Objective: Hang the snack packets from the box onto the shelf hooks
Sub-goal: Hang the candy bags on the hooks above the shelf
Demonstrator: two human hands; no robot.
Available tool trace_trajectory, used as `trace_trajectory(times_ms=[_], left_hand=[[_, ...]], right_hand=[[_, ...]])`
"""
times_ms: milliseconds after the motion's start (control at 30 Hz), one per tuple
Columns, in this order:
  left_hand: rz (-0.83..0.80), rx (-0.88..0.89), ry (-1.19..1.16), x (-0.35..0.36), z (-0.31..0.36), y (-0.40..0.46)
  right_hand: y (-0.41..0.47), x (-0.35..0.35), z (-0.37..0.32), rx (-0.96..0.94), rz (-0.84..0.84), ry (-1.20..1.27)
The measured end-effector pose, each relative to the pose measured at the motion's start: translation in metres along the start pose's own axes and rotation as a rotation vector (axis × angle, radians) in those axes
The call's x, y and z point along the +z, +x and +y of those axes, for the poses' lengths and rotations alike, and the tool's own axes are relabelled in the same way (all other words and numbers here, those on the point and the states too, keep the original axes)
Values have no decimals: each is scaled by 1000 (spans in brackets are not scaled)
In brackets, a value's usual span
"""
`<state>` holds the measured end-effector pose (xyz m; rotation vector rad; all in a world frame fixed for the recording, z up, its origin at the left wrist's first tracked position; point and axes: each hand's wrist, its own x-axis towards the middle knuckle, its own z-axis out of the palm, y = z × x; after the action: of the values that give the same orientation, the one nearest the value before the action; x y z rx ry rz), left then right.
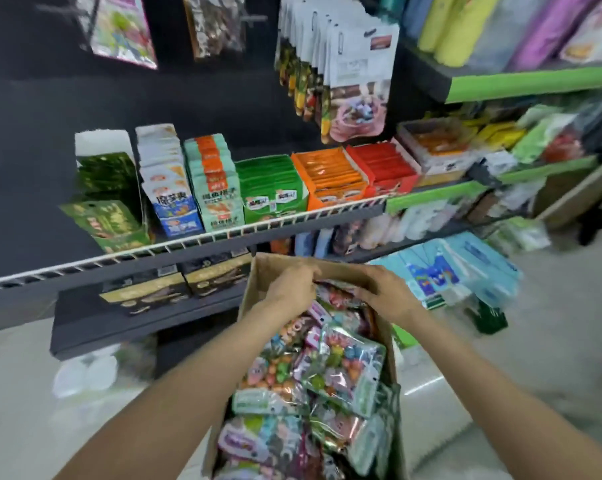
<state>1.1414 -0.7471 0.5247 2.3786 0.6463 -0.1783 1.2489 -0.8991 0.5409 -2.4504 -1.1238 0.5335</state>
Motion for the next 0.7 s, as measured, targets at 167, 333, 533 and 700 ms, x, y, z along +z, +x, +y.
trace_trajectory(times_ms=[167, 333, 533, 700], left_hand=[[-89, 65, 152, 26, 1, 5], [85, 182, 367, 29, 7, 16], [249, 200, -16, 15, 10, 25], [366, 228, -307, -32, 33, 14]], right_hand=[[7, 19, 28, 15, -198, -69], [17, 43, 31, 47, 1, -352], [22, 18, 30, 2, 152, -207], [19, -29, 13, -135, 156, 215]])
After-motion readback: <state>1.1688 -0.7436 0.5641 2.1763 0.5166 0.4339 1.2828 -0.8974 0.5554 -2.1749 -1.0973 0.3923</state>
